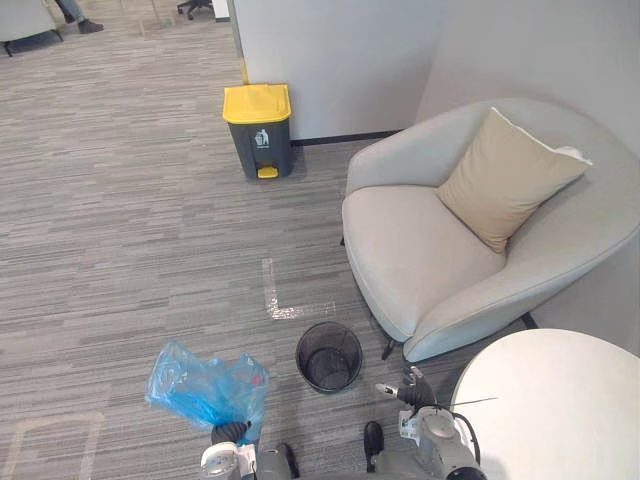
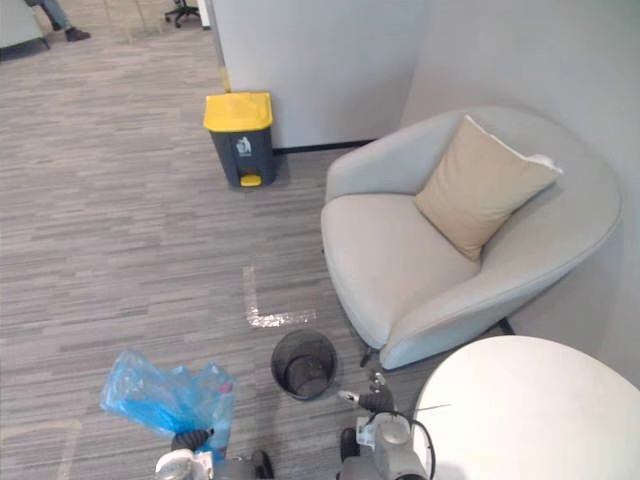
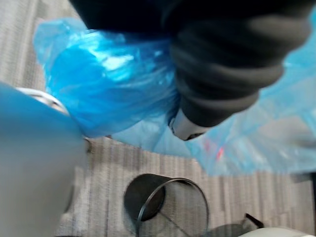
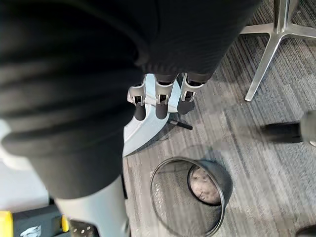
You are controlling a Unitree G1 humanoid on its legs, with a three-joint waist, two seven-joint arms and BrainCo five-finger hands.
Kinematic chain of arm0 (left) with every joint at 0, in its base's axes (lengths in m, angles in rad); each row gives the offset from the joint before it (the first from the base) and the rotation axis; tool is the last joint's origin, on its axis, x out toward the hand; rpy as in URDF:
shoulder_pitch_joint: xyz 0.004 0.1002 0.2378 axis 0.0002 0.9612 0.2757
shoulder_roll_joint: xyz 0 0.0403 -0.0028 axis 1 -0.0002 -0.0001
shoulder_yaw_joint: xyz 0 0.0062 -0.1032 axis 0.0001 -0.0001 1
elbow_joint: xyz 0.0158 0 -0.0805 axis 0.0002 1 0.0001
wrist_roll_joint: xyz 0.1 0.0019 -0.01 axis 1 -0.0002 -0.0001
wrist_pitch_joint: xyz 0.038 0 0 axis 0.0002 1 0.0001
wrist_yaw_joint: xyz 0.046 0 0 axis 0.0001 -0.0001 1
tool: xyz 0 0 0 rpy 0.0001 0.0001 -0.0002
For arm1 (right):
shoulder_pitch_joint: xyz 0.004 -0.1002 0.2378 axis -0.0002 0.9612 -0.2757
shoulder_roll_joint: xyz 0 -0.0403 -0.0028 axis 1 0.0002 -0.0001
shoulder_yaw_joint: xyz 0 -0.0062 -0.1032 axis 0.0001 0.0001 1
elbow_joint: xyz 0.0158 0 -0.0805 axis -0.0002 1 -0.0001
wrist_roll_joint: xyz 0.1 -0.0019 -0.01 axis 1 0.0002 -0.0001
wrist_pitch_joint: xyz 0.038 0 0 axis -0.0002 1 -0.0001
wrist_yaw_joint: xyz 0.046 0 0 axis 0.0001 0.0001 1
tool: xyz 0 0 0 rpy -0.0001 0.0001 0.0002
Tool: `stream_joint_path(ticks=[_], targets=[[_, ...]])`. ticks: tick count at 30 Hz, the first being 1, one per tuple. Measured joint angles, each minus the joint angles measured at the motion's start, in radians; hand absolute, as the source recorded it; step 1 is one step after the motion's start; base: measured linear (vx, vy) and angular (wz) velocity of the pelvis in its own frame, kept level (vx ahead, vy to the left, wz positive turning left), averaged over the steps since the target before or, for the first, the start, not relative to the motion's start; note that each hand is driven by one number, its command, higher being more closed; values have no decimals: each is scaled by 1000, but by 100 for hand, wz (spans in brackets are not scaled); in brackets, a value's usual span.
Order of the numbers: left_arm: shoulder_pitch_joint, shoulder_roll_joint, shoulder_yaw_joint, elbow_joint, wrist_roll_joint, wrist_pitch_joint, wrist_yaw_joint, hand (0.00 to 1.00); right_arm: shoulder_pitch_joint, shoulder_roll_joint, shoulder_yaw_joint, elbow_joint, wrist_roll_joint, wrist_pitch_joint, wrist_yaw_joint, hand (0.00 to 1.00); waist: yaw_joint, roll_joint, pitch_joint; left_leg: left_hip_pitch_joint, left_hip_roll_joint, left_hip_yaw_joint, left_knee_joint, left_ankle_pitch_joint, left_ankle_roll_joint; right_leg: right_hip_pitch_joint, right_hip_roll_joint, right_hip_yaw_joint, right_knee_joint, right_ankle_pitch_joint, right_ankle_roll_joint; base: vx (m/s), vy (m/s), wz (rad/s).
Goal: Gather rubbish on tea table into small bin, then transfer packed bag to large trash can.
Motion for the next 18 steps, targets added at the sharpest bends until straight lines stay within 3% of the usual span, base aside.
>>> stream_joint_path(ticks=[1,3,4,5,6,8,10,12,14,15,18], targets=[[7,5,0,-4,0,0,0,100,-1,15,2,0,0,-2,-2,0,7,-33,-11,-23,-17,-21,37,-3,4,46,-1,16,28,-86,19,-19,-97,46],[-12,3,0,-9,-1,1,0,100,-19,14,0,5,1,-5,-7,0,19,-50,-7,-58,-26,-57,76,2,-3,71,3,28,-38,-121,3,-64,-123,50],[-14,-3,1,-9,-2,1,1,100,-20,7,-1,6,1,-6,-12,0,23,-38,-7,-66,-22,-63,65,14,-11,90,16,23,-98,-118,-7,-133,-89,17],[-13,-14,1,-10,-9,1,2,100,-29,4,0,8,1,-7,-23,0,39,-22,-13,-88,-22,-66,38,39,-15,104,30,13,-183,-115,-64,-146,-60,5],[-16,-20,0,-8,-14,2,3,100,-38,4,0,8,1,-7,-28,0,42,-3,-6,-102,-21,-75,28,57,-15,111,36,9,-213,-108,-80,-161,-55,26],[-27,-42,-13,-11,-17,3,3,100,-33,-7,-2,6,4,-7,-49,0,20,31,18,-128,-16,-124,5,104,-12,117,50,-41,-247,-78,-91,-176,-84,65],[-30,-53,-18,-23,-17,3,4,100,-19,-7,-2,6,4,-6,-63,0,20,46,28,-162,-9,-176,-3,144,-33,106,65,-93,-257,-59,-109,-199,-86,62],[-35,-53,-17,-37,-17,4,5,100,-24,17,-2,1,4,-6,-69,0,22,38,31,-171,-8,-201,-64,195,-67,89,58,-136,-274,-30,-138,-212,-49,39],[-34,-53,-16,-56,-17,5,5,100,-30,21,-1,0,4,-6,-71,0,22,30,46,-181,9,-183,45,140,-15,84,47,-157,-270,-19,-149,-179,5,27],[-35,-52,-16,-59,-17,6,5,100,-29,19,-1,0,3,-6,-74,0,17,21,51,-173,16,-163,105,104,-7,86,31,-165,-270,-12,-145,-171,24,33],[-39,-57,-41,-59,-16,8,4,100,-1,15,-28,-26,3,-6,-90,0,5,19,53,-103,60,-123,185,-12,-44,82,-17,-219,-266,11,-122,-143,132,61]])
